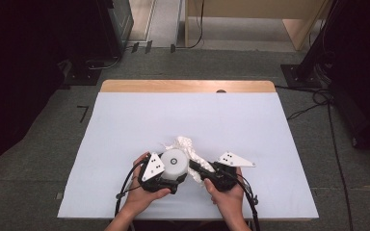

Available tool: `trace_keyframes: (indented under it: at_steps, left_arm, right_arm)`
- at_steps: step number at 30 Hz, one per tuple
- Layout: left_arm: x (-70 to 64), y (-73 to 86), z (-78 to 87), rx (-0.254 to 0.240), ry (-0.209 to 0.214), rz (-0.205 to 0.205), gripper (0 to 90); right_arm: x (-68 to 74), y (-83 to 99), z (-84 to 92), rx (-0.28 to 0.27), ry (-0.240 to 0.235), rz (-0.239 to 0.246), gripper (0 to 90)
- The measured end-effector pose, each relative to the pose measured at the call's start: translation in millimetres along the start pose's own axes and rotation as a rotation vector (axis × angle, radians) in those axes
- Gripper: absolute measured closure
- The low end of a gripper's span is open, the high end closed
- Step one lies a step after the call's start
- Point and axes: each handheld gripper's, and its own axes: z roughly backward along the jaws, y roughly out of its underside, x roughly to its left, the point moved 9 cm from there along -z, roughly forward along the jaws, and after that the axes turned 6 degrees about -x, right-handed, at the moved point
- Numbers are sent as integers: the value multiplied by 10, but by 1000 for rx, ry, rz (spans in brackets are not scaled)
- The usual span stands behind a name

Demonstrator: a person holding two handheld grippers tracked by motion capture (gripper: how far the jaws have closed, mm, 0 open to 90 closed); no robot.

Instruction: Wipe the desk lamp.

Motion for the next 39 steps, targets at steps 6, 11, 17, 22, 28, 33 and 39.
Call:
trace_keyframes:
  at_steps: [6,11,17,22,28,33,39]
  left_arm:
    - [-1,0,1,2,0,-1,85]
    - [-1,0,-2,0,-1,-2,85]
    - [-3,2,-3,-2,0,-1,85]
    - [0,3,-4,-3,-1,1,85]
    - [-3,2,-8,-5,-1,2,85]
    - [-5,2,-11,-6,0,2,85]
    - [-9,3,-13,-2,0,0,85]
  right_arm:
    - [-146,250,-97,84,20,-32,769]
    - [-182,327,-131,112,48,-39,775]
    - [0,-24,1,12,4,-2,775]
    - [5,23,-18,20,36,20,776]
    - [-147,288,-120,93,68,-14,776]
    - [-113,189,-92,72,54,-14,775]
    - [53,-134,43,-22,11,28,774]
